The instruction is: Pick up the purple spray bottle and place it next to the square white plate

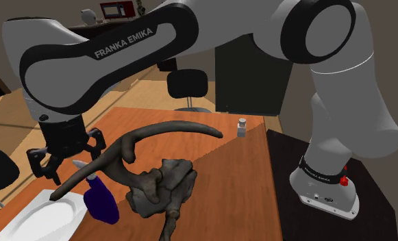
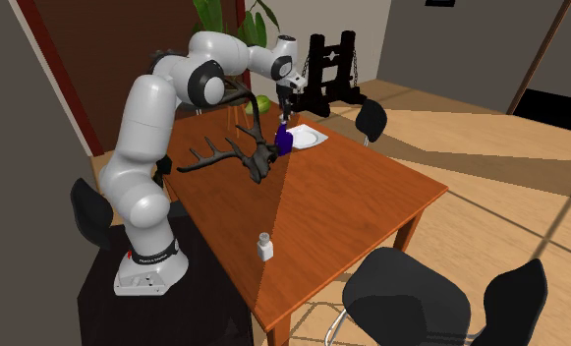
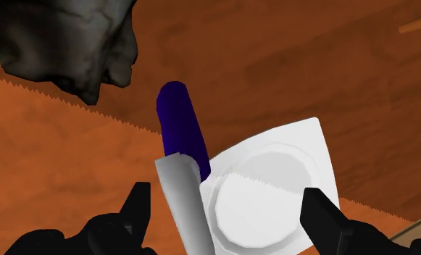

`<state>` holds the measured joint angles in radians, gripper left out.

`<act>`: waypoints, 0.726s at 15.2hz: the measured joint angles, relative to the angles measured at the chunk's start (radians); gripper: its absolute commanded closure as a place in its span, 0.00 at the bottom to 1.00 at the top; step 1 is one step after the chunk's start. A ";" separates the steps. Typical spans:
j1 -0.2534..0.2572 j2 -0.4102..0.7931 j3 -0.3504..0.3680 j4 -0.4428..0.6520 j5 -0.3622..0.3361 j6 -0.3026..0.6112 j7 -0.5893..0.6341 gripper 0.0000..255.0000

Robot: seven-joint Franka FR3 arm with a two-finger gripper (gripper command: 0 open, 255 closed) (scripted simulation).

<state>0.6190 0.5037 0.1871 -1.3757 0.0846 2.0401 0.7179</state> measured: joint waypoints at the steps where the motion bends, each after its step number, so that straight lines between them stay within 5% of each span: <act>1: 0.000 0.000 0.000 0.000 0.000 0.000 0.000 0.00; 11: -0.012 -0.040 0.000 0.061 0.005 -0.102 -0.001 0.00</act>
<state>0.6070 0.4636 0.1870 -1.3142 0.0894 1.9381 0.7166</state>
